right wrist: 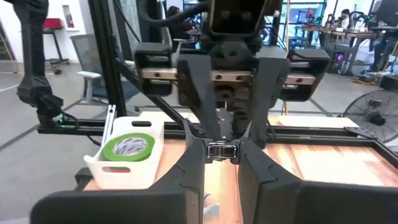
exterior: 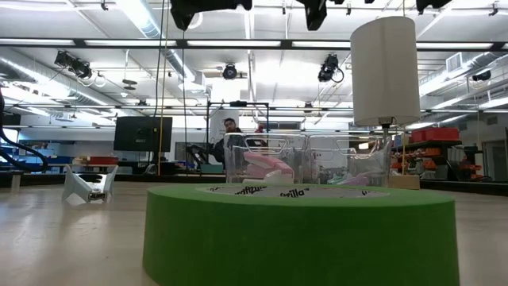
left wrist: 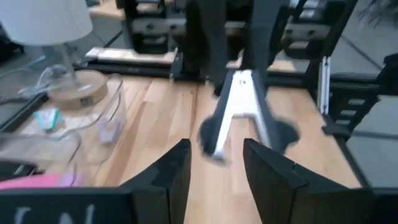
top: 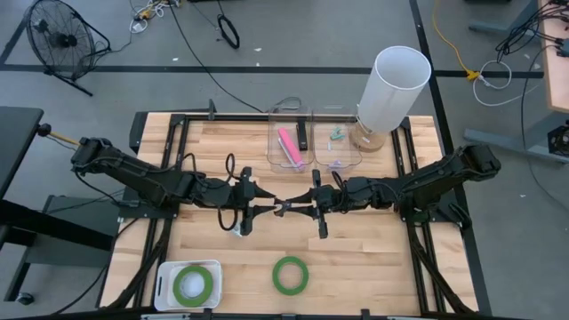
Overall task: Pick and place Stapler, Stapler remover, tape
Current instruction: Put the black staple remover into the right transparent bin
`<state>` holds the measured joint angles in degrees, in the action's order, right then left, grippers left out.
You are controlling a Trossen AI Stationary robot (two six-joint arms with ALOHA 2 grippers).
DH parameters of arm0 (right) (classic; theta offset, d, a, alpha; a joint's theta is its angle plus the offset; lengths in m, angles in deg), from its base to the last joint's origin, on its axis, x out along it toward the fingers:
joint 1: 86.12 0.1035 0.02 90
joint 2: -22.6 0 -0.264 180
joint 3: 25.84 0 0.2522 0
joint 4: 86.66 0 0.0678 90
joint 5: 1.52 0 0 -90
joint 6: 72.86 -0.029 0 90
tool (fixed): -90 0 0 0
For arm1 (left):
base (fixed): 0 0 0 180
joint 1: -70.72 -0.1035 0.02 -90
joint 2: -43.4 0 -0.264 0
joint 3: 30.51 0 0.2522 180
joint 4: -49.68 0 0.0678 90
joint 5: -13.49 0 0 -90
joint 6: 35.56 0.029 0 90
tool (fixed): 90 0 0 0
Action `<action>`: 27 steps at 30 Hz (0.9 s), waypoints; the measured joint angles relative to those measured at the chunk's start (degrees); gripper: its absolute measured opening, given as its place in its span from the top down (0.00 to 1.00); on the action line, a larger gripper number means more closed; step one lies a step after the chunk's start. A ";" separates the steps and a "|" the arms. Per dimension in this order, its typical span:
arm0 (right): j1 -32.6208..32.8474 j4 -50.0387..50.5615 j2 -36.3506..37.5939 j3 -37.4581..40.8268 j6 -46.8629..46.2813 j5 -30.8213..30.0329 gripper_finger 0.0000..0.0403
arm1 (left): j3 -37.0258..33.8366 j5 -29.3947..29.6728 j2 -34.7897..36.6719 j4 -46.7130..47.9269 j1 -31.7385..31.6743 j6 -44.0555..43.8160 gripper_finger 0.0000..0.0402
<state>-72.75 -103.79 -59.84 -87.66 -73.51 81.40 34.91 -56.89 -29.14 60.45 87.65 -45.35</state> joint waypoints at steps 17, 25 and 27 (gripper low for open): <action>-8.06 34.59 15.94 -0.06 -8.14 -21.86 0.89 | -0.07 1.01 1.73 15.23 0.06 -6.49 0.64; -20.35 40.14 17.42 -0.04 -12.40 -25.48 0.89 | -0.07 1.93 1.71 13.57 0.00 -6.38 0.64; -23.59 40.24 16.30 -0.04 -13.41 -25.72 0.89 | -0.07 2.15 1.71 13.58 -0.02 -6.34 0.64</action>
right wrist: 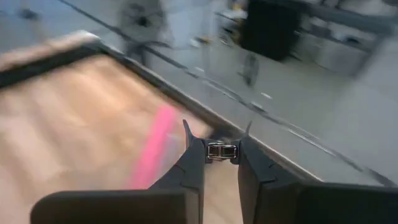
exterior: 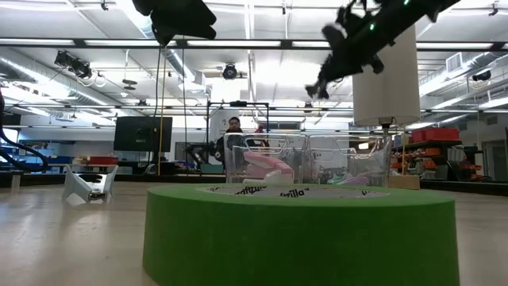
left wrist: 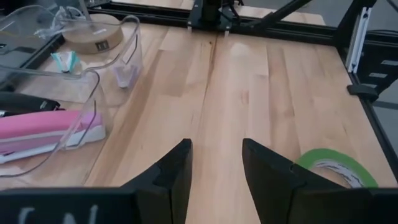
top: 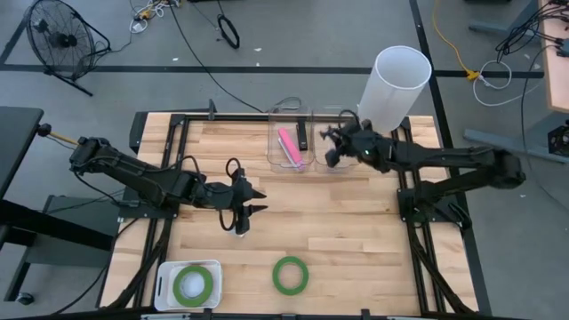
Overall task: Pick and place Stapler, Stapler remover, tape
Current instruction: Put the black staple remover into the right transparent bin, then put the blue staple remover into the right transparent bin
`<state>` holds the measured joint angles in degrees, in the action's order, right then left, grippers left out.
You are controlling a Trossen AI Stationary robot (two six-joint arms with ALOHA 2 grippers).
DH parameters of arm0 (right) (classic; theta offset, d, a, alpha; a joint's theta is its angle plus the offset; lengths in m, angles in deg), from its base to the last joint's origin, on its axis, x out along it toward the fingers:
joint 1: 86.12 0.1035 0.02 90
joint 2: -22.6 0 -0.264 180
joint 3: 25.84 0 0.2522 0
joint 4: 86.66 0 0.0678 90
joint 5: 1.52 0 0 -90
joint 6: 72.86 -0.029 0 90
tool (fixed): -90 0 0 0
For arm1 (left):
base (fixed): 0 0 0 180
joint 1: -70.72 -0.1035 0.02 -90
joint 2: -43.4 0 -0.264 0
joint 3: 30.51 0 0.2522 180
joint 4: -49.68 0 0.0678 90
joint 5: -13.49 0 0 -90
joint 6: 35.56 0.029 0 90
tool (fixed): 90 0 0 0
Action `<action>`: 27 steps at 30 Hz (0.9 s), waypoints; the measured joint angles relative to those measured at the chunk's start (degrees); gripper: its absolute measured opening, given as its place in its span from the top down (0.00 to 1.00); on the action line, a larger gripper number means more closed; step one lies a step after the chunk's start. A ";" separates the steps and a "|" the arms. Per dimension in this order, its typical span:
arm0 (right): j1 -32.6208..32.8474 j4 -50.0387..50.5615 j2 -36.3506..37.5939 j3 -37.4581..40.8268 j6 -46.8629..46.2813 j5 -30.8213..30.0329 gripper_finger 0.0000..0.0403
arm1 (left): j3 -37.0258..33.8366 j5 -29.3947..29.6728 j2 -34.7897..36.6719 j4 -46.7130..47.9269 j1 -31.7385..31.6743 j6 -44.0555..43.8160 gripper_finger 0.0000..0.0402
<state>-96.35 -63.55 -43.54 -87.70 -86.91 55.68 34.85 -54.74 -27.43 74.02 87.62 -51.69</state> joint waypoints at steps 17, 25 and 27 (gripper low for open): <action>-11.88 5.19 -8.65 0.00 -3.40 1.09 0.89 | 0.00 0.08 -0.02 -0.02 -0.07 0.20 0.64; -12.10 5.28 -8.66 0.00 -1.99 3.90 0.68 | 0.00 0.08 -0.02 0.01 -0.07 0.20 0.64; -12.10 5.26 -8.66 0.00 -0.84 3.82 0.59 | 0.00 0.08 -0.02 0.01 -0.07 0.20 0.64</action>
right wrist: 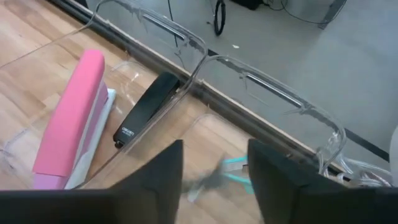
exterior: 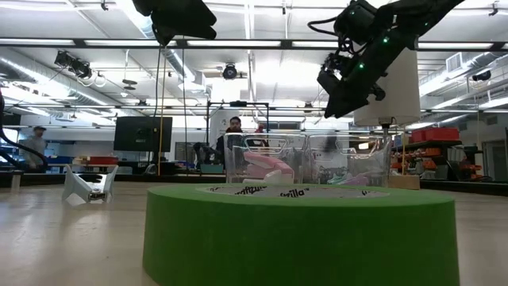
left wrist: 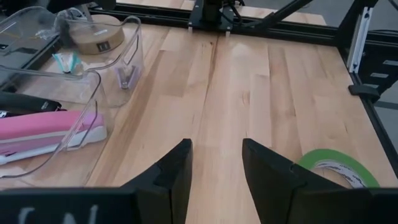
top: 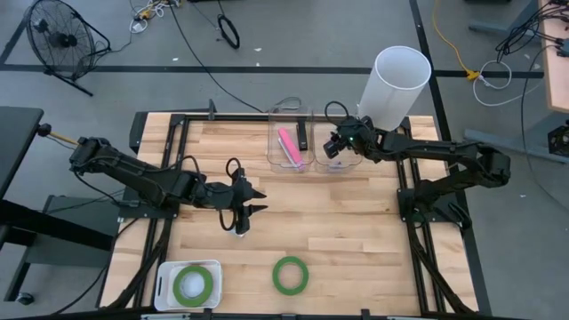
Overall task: Pick and place Stapler, Stapler remover, tape
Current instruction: Put the blue staple remover into the right transparent bin
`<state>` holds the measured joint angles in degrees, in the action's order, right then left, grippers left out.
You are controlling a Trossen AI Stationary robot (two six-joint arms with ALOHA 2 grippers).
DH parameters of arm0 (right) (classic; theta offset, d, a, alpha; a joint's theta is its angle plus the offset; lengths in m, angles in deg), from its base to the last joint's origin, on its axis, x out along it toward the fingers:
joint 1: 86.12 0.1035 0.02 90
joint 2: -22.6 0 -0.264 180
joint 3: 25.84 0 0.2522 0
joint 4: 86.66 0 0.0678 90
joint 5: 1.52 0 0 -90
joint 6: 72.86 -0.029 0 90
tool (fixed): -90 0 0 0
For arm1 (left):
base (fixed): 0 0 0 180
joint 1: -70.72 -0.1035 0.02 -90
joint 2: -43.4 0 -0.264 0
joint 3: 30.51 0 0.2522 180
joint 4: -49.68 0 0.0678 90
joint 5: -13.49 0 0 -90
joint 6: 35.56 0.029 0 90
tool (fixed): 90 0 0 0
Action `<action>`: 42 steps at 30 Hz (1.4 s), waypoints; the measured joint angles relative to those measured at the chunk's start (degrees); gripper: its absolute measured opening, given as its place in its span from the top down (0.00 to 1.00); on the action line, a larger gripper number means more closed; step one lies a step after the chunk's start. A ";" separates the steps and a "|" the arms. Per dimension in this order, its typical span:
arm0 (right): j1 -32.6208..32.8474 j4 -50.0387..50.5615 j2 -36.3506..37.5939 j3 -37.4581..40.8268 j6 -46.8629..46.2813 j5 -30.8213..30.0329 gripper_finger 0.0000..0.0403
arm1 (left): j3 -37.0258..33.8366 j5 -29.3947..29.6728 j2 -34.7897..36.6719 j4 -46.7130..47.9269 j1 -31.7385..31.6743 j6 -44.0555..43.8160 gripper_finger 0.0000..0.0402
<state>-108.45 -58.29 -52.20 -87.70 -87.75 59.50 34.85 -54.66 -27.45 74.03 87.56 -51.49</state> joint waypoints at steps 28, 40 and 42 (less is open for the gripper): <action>9.78 -15.18 0.11 0.00 0.29 35.25 0.51 | 0.00 -11.22 0.00 13.85 0.69 -3.69 0.64; 26.00 -29.03 0.11 0.00 0.54 40.52 0.51 | -3.78 -7.75 -0.02 23.92 3.69 -12.10 0.65; 28.33 -31.34 0.11 0.00 0.82 40.53 0.51 | -5.13 -7.77 -0.02 23.73 3.86 -12.69 0.65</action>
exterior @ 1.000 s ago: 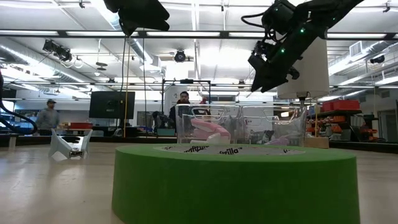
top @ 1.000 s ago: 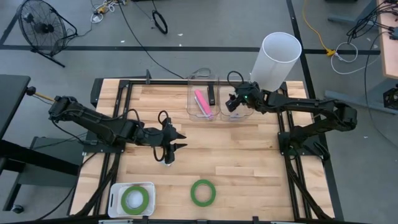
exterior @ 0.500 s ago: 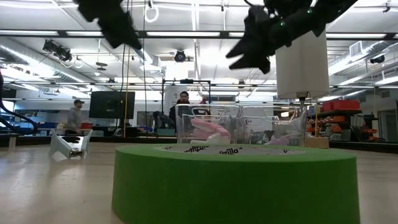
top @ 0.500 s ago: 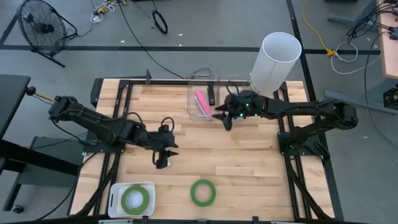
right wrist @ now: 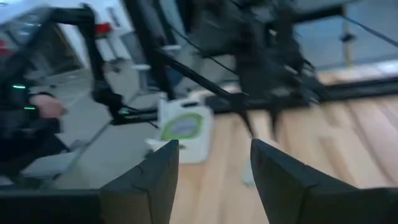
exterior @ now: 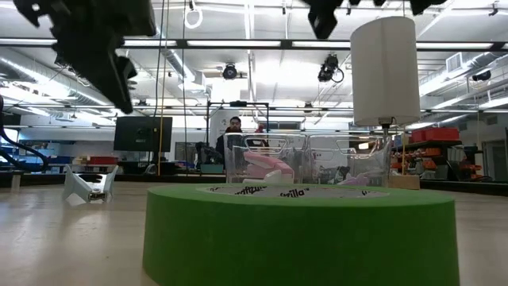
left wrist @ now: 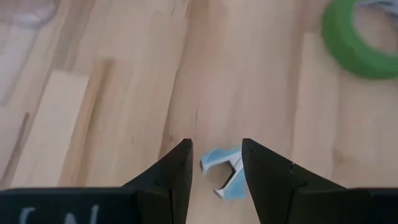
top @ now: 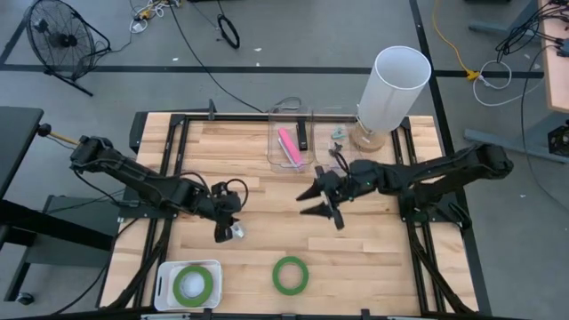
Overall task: Pick and place Stapler, Stapler remover, tape
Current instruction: Put the blue staple remover into the right transparent bin
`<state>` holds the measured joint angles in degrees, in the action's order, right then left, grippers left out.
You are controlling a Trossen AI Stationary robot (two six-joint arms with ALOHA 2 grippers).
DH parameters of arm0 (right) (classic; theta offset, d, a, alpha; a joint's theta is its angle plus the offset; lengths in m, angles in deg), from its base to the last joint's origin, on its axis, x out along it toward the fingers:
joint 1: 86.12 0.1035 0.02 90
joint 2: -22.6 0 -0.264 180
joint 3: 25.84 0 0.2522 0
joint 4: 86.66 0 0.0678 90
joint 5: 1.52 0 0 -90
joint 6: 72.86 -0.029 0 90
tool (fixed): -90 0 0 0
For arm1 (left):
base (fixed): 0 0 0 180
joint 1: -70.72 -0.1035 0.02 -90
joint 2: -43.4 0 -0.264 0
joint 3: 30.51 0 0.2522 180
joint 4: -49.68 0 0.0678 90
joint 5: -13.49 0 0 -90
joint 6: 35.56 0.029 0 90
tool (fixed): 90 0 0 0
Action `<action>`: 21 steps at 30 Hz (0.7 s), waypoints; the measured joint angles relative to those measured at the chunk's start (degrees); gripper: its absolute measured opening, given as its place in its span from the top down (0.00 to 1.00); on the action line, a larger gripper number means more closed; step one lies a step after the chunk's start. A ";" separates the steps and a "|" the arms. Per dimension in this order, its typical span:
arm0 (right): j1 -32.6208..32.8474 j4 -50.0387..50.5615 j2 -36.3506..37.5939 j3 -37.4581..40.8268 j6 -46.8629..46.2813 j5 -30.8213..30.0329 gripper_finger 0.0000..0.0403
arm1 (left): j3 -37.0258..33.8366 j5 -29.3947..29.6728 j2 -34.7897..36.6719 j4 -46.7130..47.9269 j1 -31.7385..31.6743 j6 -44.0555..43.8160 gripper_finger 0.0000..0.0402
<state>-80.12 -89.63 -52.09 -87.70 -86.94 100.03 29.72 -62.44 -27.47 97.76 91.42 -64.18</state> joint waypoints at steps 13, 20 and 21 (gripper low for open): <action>7.46 -3.04 0.00 0.00 5.04 -5.15 0.51 | -10.46 0.09 0.00 -8.82 0.16 -3.37 0.65; 7.63 -2.92 0.00 0.00 5.74 -5.35 0.51 | -12.55 1.22 -0.43 -11.85 0.16 -2.24 0.65; 7.63 -2.93 0.00 0.00 5.73 -5.35 0.51 | -12.70 1.28 -0.77 -12.45 0.16 -2.24 0.65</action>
<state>-72.49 -92.56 -52.09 -87.70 -81.21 94.67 17.03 -61.16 -28.24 85.31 91.58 -66.41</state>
